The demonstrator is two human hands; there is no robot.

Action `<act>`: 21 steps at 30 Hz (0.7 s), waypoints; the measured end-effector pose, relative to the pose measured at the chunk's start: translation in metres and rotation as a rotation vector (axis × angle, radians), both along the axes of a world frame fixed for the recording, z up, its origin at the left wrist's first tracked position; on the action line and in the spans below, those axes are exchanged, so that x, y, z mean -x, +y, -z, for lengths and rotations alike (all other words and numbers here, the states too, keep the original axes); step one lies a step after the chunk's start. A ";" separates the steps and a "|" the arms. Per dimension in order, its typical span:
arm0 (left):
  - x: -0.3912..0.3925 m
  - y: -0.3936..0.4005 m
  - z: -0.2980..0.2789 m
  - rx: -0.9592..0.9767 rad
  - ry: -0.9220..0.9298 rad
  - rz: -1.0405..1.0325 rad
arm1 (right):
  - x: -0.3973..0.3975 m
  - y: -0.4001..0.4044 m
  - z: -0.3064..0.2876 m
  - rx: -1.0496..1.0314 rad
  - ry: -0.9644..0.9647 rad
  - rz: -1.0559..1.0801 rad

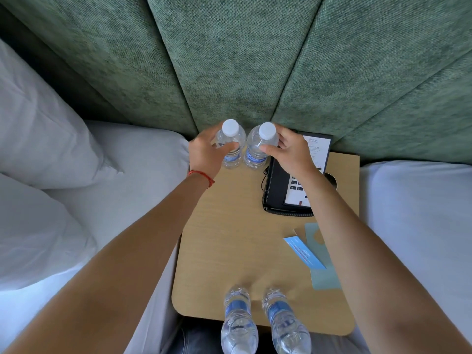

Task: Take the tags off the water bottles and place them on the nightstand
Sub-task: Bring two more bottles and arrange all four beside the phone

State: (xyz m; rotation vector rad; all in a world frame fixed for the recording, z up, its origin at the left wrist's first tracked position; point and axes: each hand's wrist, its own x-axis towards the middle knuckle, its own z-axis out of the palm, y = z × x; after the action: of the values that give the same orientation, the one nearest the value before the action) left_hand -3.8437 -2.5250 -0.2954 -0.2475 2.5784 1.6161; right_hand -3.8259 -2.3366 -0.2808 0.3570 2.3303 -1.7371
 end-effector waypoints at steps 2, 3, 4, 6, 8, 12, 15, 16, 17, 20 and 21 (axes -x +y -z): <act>0.001 -0.001 0.001 -0.009 -0.002 -0.008 | 0.000 0.000 0.000 0.004 0.000 -0.009; 0.001 0.000 0.001 -0.016 -0.001 -0.012 | 0.000 0.000 0.000 0.006 0.000 -0.014; 0.001 0.001 0.001 -0.021 0.004 -0.015 | 0.000 0.000 0.000 0.007 0.000 -0.019; 0.002 0.002 0.001 -0.030 0.012 -0.022 | 0.000 0.001 0.000 0.003 -0.002 -0.029; 0.002 0.002 0.001 -0.036 0.007 -0.028 | 0.001 0.002 0.000 0.002 -0.001 -0.041; -0.001 -0.001 0.003 -0.069 0.000 -0.026 | 0.002 0.002 0.001 0.002 -0.007 -0.056; -0.003 0.000 0.004 -0.075 0.008 -0.027 | 0.002 0.002 0.003 -0.001 -0.007 -0.057; -0.003 0.000 0.004 -0.077 0.007 -0.028 | 0.002 0.002 0.004 -0.002 -0.008 -0.056; -0.003 0.000 0.003 -0.076 0.006 -0.028 | 0.001 0.002 0.004 -0.003 -0.008 -0.054; -0.004 0.001 0.003 -0.066 0.009 -0.020 | 0.001 0.001 0.006 -0.025 0.000 -0.054; -0.004 0.000 0.002 -0.062 0.009 -0.017 | 0.000 0.000 0.007 -0.039 0.004 -0.055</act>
State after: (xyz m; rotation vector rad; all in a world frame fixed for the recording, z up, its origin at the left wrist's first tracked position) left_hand -3.8400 -2.5247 -0.2978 -0.2592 2.5341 1.7038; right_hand -3.8259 -2.3362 -0.2880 0.2926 2.3567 -1.6711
